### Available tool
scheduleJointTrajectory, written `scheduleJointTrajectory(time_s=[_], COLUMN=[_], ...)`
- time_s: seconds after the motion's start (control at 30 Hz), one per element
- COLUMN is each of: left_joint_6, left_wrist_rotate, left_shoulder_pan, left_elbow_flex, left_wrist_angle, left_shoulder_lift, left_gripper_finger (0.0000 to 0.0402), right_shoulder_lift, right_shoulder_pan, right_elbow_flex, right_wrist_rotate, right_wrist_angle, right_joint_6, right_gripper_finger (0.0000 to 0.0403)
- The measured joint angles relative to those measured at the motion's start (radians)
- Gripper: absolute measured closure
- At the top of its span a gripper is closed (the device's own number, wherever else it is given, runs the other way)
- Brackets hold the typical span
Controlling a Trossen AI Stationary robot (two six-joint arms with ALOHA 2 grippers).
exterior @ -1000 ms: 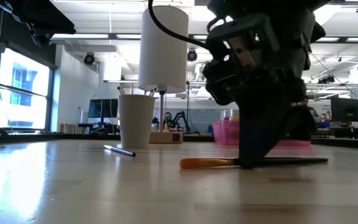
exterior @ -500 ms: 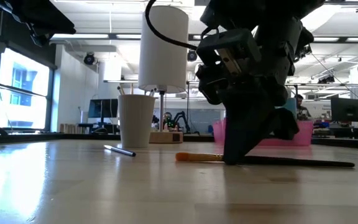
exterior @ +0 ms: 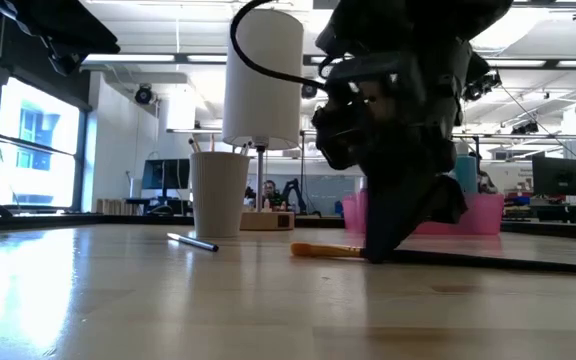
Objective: Pick & Place Paint Supplies
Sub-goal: Put the golden paint brush into the white cup
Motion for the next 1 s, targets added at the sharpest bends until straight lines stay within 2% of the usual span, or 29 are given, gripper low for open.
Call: scheduleJointTrajectory(time_s=[0.1,0.23,0.5,0.7,0.83,1.0], left_joint_6=[0.0,0.0,0.0,0.001,0.027,0.027], left_wrist_rotate=[0.0,-0.001,-0.001,-0.002,-0.005,-0.004], left_shoulder_pan=[0.0,0.0,0.0,0.0,0.0,0.0], left_elbow_flex=[0.0,0.0,0.0,0.0,0.0,0.0], left_wrist_angle=[-0.005,-0.007,-0.006,-0.008,-0.009,-0.008], left_shoulder_lift=[0.0,0.0,0.0,0.0,0.0,0.0], left_gripper_finger=[0.0332,0.0332,0.0332,0.0332,0.0332,0.0332], right_shoulder_lift=[-0.029,-0.094,-0.135,-0.128,-0.128,-0.128], right_shoulder_pan=[-0.004,-0.016,-0.023,-0.023,-0.023,-0.026], right_elbow_flex=[-0.005,-0.002,0.0,0.0,0.0,0.0], right_wrist_rotate=[-0.04,-0.041,0.021,0.052,0.067,0.131], right_wrist_angle=[0.024,0.054,0.13,0.135,0.184,0.196], right_joint_6=[-0.018,-0.085,-0.251,-0.27,-0.272,-0.294], right_gripper_finger=[0.04,0.04,0.04,0.0398,0.0376,0.0329])
